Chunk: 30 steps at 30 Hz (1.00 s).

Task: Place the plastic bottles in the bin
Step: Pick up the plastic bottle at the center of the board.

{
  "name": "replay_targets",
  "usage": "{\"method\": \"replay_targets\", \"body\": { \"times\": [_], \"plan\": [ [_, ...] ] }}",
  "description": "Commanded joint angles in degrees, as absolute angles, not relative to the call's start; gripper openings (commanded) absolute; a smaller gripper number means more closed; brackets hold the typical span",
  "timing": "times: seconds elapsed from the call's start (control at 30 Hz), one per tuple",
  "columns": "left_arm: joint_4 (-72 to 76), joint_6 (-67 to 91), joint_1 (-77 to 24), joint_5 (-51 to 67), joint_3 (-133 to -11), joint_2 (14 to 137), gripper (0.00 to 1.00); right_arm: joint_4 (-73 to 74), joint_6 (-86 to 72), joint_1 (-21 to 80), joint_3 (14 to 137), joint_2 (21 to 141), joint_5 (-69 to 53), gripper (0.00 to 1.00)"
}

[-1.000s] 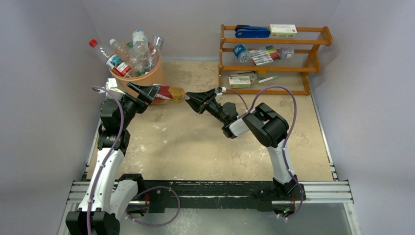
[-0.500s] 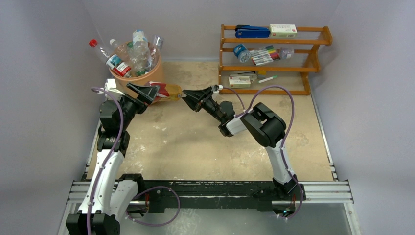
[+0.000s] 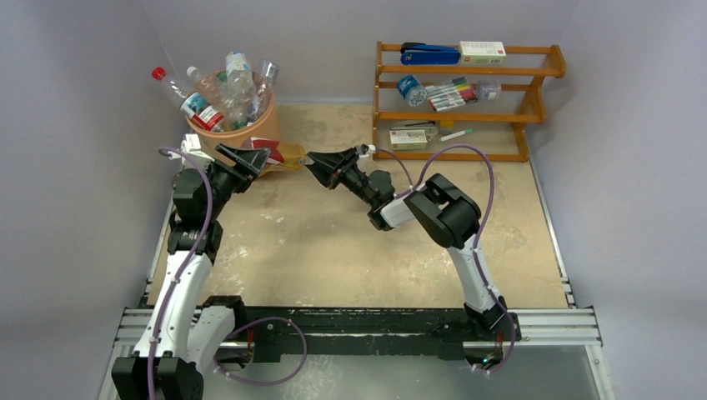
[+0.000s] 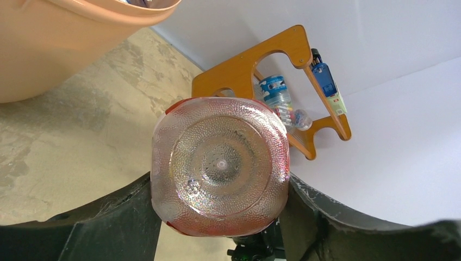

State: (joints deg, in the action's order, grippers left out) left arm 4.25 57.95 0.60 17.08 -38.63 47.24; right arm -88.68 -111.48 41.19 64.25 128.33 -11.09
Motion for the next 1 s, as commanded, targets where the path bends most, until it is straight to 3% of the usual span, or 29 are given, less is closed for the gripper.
{"method": "replay_targets", "body": {
  "times": [0.0,0.33,0.97],
  "plan": [
    [5.9,57.3,0.2,16.2,-40.0,48.9,0.5,-93.4,-111.9,41.8,65.6,127.9,-10.4,0.26],
    [2.0,52.9,0.2,12.7,-47.7,55.0,0.5,-94.4,-108.1,43.2,60.7,124.0,-12.8,0.26],
    [-2.0,49.2,0.2,9.7,-51.5,57.0,0.5,-100.1,-106.2,50.2,57.0,123.7,-16.9,0.28]
  ]
}}
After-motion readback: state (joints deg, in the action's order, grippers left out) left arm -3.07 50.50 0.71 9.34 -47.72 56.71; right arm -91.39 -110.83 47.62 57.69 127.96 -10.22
